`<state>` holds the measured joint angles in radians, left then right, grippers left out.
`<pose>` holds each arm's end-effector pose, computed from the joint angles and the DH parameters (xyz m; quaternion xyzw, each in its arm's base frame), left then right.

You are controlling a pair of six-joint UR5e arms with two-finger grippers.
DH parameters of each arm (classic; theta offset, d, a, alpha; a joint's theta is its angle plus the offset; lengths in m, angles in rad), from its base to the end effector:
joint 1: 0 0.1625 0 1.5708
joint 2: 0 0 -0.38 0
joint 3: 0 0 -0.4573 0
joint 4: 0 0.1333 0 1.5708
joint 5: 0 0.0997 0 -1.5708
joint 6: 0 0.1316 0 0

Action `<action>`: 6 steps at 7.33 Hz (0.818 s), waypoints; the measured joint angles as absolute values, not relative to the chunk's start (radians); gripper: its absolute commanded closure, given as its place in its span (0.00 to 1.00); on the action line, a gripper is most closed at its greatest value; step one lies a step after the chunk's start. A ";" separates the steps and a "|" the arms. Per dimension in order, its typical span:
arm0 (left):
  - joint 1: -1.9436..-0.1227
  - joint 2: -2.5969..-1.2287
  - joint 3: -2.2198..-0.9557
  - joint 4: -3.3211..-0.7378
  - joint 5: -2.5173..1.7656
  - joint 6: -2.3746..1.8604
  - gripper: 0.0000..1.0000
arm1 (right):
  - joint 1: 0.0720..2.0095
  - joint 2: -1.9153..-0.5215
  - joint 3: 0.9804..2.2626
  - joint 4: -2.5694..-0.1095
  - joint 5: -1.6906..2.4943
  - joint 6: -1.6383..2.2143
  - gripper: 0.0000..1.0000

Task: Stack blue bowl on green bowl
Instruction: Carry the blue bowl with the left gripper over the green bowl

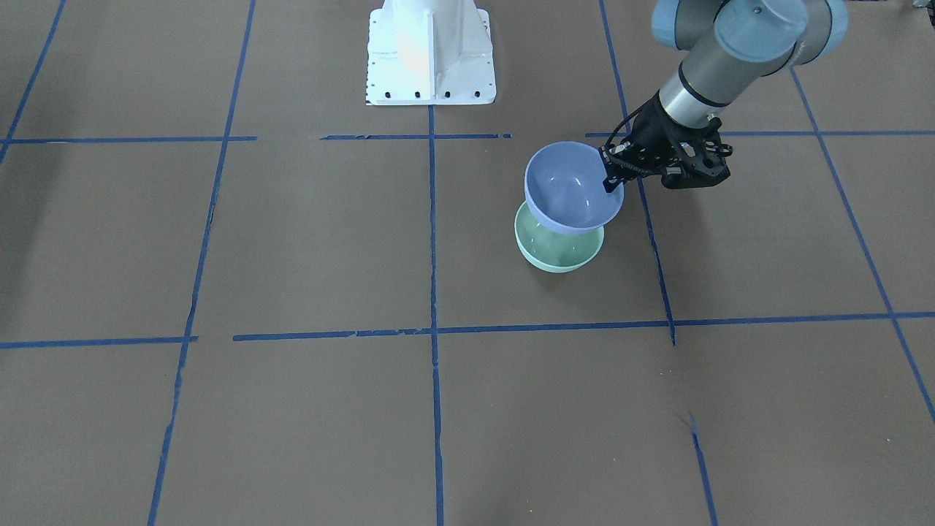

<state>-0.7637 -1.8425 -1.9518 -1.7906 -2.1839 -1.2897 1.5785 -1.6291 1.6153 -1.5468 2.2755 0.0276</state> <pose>0.4021 -0.4647 0.2437 -0.0360 0.4856 -0.0827 0.8695 0.0522 -0.5354 0.6474 0.0013 -0.3451 0.0148 0.9384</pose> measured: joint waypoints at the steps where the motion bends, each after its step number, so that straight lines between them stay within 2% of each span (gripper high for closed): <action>1: -0.755 -1.847 -1.938 -1.793 -2.173 -1.290 1.00 | 1.578 -1.629 1.615 -1.547 2.275 0.028 0.00; 4: -0.745 -1.852 -1.893 -1.832 -2.166 -1.289 1.00 | 1.578 -1.629 1.615 -1.546 2.275 0.028 0.00; 5: -0.743 -1.857 -1.875 -1.849 -2.166 -1.288 0.92 | 1.578 -1.629 1.615 -1.546 2.276 0.028 0.00; 6: -0.743 -1.862 -1.864 -1.859 -2.166 -1.286 0.01 | 1.578 -1.629 1.615 -1.546 2.276 0.028 0.00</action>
<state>-0.7429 -1.8622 -1.8637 -1.8586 -2.1663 -1.2863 1.5785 -1.6291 1.6153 -1.5463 2.2759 0.0276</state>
